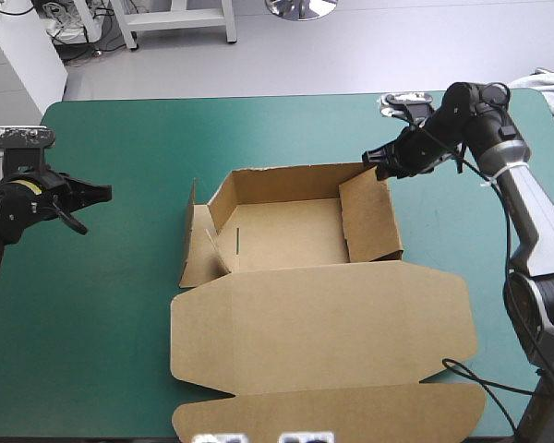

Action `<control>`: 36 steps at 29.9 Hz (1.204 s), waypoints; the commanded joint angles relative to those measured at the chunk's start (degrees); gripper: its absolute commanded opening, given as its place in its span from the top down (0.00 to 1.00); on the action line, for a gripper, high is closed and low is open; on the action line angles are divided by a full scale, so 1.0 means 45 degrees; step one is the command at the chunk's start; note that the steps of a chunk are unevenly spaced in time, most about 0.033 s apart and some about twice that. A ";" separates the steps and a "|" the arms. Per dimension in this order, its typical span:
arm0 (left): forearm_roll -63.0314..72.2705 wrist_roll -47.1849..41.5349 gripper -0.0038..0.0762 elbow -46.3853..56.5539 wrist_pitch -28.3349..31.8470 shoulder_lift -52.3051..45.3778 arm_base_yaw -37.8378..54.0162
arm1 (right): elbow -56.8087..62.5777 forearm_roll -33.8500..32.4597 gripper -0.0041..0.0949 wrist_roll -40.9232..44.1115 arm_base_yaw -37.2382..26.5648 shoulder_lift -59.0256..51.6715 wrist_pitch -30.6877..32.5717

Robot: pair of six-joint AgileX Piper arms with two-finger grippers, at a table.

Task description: Fold the box

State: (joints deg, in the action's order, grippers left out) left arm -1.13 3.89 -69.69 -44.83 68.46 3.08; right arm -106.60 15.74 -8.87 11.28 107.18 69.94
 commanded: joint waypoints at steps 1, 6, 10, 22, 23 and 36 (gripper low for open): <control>0.0103 0.0011 0.96 -0.0364 0.0709 -0.0283 0.0012 | -0.1905 -0.0271 0.57 0.0366 -0.0025 -0.0916 0.0404; 0.0103 0.0011 0.96 -0.0364 0.0524 -0.0283 0.0012 | -0.3712 -0.0349 0.57 0.0394 -0.0025 -0.1269 0.0406; 0.0103 0.0047 0.96 -0.0364 0.0336 -0.0283 0.0012 | -0.4311 -0.0360 0.59 0.1178 -0.0025 -0.1676 0.0406; 0.0250 0.0047 0.96 -0.0364 -0.0007 -0.0283 0.0012 | -0.0955 -0.0279 0.59 0.1297 -0.0025 -0.2136 0.0430; 0.0250 0.0047 0.96 -0.0364 -0.0007 -0.0283 0.0012 | -0.0494 -0.0211 0.59 0.1172 -0.0025 -0.2136 0.0396; 0.0652 0.0015 0.96 -0.0364 -0.0066 -0.0203 0.0012 | 0.0792 0.1211 0.59 0.0426 -0.0025 -0.0024 0.0416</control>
State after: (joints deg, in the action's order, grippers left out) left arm 0.87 4.12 -69.69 -48.05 68.76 3.08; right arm -101.90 17.71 -5.75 11.28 108.20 70.99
